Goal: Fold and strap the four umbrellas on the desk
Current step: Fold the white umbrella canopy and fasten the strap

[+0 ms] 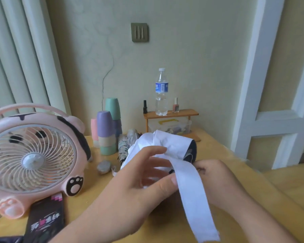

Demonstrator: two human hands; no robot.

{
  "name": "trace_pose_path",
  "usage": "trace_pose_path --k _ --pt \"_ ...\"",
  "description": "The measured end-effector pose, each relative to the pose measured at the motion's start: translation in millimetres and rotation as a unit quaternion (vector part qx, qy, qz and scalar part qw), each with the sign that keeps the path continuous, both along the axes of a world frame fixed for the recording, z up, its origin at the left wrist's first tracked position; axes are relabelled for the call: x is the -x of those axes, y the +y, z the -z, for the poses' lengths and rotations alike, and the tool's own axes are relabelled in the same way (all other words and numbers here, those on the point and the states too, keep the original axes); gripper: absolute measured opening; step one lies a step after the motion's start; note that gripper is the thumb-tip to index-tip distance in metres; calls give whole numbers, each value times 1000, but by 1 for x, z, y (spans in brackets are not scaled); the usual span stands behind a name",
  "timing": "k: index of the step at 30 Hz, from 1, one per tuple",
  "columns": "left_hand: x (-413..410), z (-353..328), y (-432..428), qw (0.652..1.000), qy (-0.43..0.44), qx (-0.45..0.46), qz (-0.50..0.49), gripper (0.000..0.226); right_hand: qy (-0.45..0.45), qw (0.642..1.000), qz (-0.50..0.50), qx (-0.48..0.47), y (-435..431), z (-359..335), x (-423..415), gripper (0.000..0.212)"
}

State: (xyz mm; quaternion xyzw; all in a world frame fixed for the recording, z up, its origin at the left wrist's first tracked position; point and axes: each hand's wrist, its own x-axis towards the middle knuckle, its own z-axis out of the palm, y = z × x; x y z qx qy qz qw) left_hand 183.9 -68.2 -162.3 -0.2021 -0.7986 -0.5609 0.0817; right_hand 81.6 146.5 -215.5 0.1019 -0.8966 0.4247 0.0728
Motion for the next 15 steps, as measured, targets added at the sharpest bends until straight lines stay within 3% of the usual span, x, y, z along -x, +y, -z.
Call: trace_pose_path --k 2,7,10,12,15 --pt "1 -7 6 999 -31 -29 34 68 5 1000 -10 -2 -1 -2 -2 52" --pt "53 -71 38 998 31 52 -5 75 -26 999 -16 -10 -6 -9 -8 39" --pt "79 -106 46 985 28 172 10 49 -57 997 -34 39 -8 -5 -7 46" --pt "82 -120 48 971 45 236 -11 50 -76 994 -52 63 -9 -7 -8 49" --pt "54 -132 57 965 83 232 -88 31 -114 981 -62 145 -9 -10 -8 44"
